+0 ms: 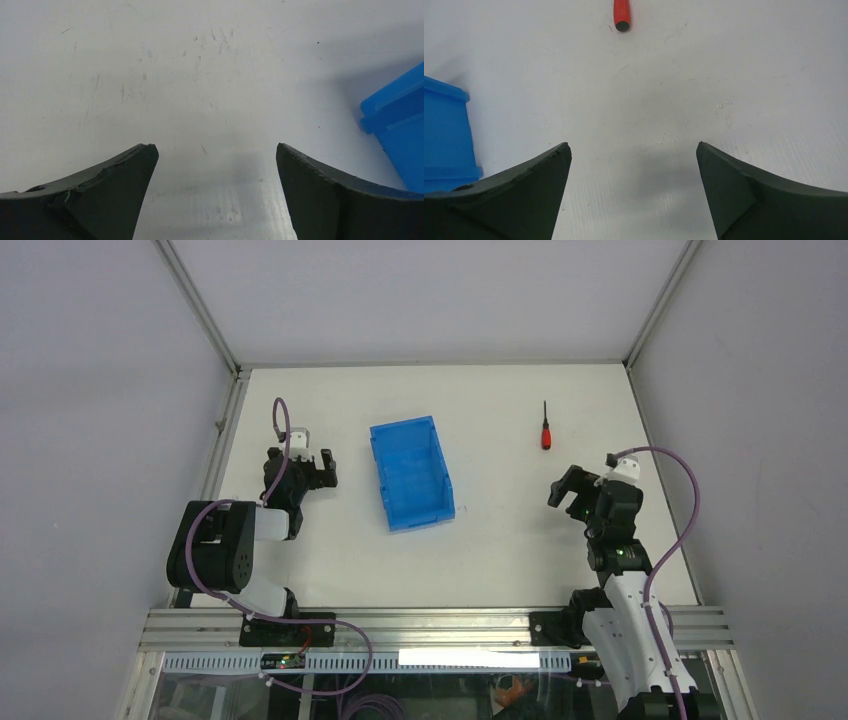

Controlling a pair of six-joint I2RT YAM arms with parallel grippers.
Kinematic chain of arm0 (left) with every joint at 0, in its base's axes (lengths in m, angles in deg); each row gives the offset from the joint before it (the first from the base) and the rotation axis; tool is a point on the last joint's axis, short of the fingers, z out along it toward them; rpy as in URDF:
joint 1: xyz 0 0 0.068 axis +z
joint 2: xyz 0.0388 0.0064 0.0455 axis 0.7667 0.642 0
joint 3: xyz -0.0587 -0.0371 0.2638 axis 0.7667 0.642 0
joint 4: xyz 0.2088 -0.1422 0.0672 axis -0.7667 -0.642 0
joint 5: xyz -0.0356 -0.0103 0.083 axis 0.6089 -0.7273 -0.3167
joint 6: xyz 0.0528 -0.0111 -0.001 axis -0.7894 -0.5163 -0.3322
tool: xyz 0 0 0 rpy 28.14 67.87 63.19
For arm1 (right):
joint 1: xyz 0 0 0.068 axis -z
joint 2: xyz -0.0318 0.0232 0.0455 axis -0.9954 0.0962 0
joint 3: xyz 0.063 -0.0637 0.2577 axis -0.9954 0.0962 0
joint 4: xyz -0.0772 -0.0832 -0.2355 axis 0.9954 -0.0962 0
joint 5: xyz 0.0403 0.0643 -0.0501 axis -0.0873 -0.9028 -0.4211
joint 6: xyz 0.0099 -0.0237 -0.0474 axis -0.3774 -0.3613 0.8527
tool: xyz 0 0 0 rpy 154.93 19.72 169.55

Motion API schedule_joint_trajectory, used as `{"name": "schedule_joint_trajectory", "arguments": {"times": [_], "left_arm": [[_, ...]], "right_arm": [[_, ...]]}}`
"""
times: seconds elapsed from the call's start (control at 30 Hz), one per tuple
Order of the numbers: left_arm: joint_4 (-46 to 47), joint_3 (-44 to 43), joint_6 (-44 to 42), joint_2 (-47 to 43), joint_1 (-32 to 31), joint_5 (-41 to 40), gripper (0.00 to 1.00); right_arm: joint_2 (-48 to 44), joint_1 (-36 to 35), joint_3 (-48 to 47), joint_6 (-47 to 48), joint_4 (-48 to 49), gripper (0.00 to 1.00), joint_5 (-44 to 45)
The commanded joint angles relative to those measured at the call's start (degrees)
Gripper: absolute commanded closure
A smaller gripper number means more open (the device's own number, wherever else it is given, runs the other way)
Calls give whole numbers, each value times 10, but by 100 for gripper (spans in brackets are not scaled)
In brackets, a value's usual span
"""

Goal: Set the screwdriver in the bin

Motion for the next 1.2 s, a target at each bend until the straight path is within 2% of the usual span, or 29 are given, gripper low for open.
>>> {"name": "schedule_joint_trajectory", "arguments": {"times": [0.0, 0.17, 0.33, 0.57, 0.83, 1.0, 1.17], "left_arm": [[16, 2, 12, -20, -1, 7, 1], [16, 2, 12, -20, -1, 7, 1], [16, 2, 12, -20, -1, 8, 1], [16, 2, 12, -20, -1, 8, 1], [16, 2, 12, -20, -1, 8, 1], [16, 2, 12, -20, -1, 7, 1], [16, 3, 12, -20, -1, 7, 1]], "right_arm": [[0, -1, -12, -12, 18, 1, -2], [37, -1, -51, -7, 8, 0, -11], [120, -1, -166, 13, -58, 1, -16], [336, -1, -422, 22, -211, 1, -3], [608, -1, -659, 43, -303, 3, -3], [765, -1, -757, 66, -319, 7, -15], [857, -1, -803, 57, -314, 16, -16]]}}
